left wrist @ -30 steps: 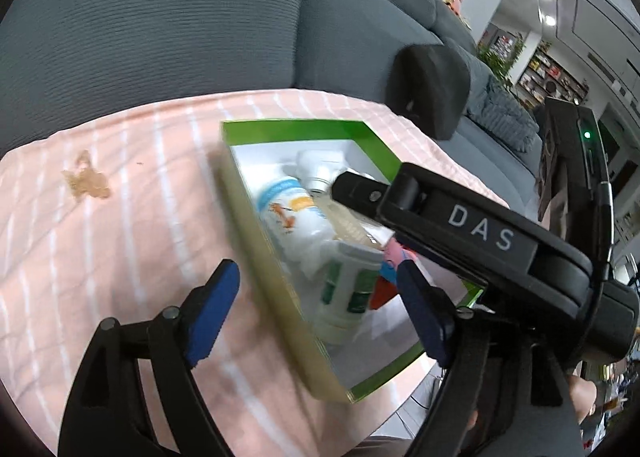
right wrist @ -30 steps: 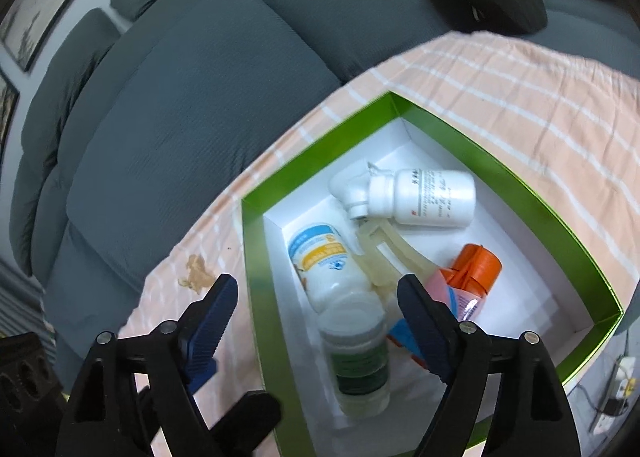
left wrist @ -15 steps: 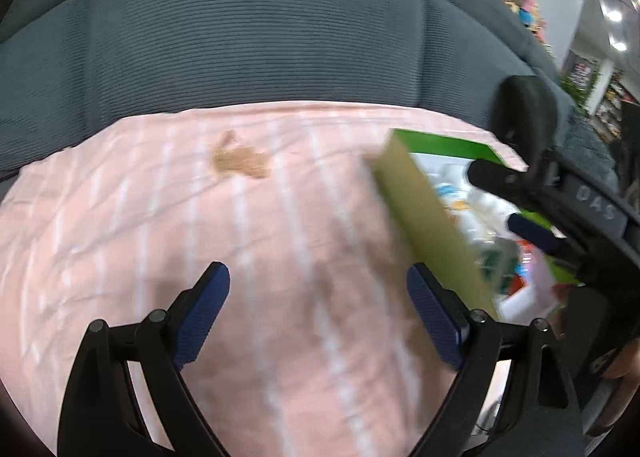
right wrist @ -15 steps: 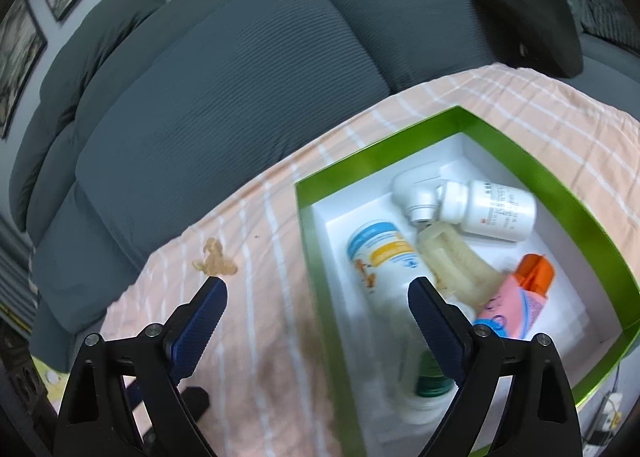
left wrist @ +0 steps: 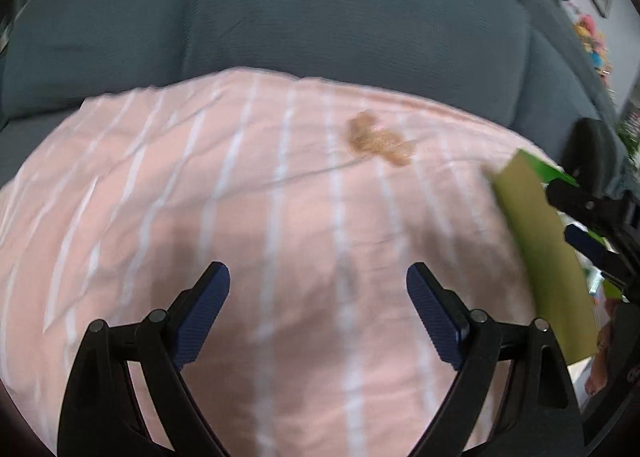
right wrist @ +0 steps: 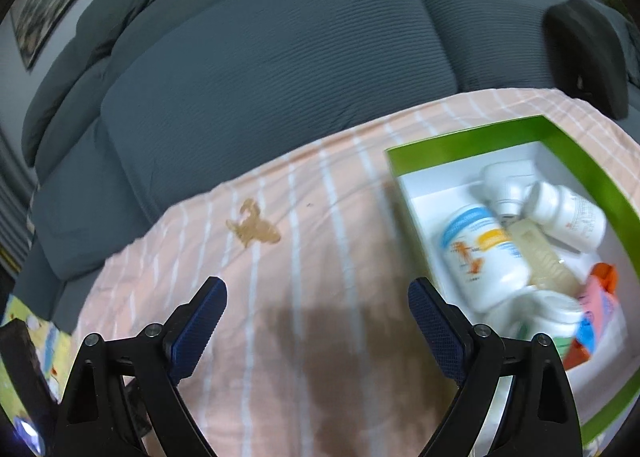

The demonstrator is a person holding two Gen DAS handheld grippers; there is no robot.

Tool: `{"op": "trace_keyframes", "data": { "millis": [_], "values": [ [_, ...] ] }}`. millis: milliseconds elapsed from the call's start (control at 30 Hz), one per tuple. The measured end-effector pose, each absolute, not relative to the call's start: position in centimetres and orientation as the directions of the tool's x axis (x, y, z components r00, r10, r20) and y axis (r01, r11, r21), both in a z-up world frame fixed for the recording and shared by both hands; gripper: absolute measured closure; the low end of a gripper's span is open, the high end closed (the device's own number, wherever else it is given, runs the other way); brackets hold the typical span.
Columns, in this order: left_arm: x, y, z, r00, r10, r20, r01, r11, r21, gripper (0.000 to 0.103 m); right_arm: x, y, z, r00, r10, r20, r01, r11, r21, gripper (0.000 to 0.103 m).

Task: Organize rigid objects
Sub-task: 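Open the right gripper and withdraw it from the box, then move the right gripper over the amber hair clip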

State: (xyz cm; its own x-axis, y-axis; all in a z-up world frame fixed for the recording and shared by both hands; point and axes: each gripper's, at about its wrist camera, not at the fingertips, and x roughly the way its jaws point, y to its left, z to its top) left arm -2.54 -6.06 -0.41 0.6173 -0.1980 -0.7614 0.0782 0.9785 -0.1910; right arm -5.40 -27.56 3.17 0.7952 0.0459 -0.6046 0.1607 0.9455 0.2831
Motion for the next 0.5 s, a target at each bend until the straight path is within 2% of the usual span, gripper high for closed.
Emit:
{"op": "trace_keyframes", "data": {
  "millis": [167,333,500],
  "values": [
    [-1.6,-4.3,-1.7,0.609,-0.169,-0.775,-0.003,0.976,-0.216,0.013,-3.3,-24.6,2.0,0.773,0.1,-0.627,0.094,0.959,0.269,0.01],
    [-1.7,-3.6,-1.9,0.605,-0.18,-0.775,-0.01,0.972,-0.233,0.013,-1.4,-22.1,1.2,0.763,0.078,-0.642,0.061,0.98,0.191,0.01],
    [-1.6,-2.7,-1.8,0.618,-0.141,-0.773,-0.034,0.978,-0.205,0.013,1.2,-20.3,1.2,0.759,0.11,-0.642,0.006,0.984,0.177,0.01]
  ]
}}
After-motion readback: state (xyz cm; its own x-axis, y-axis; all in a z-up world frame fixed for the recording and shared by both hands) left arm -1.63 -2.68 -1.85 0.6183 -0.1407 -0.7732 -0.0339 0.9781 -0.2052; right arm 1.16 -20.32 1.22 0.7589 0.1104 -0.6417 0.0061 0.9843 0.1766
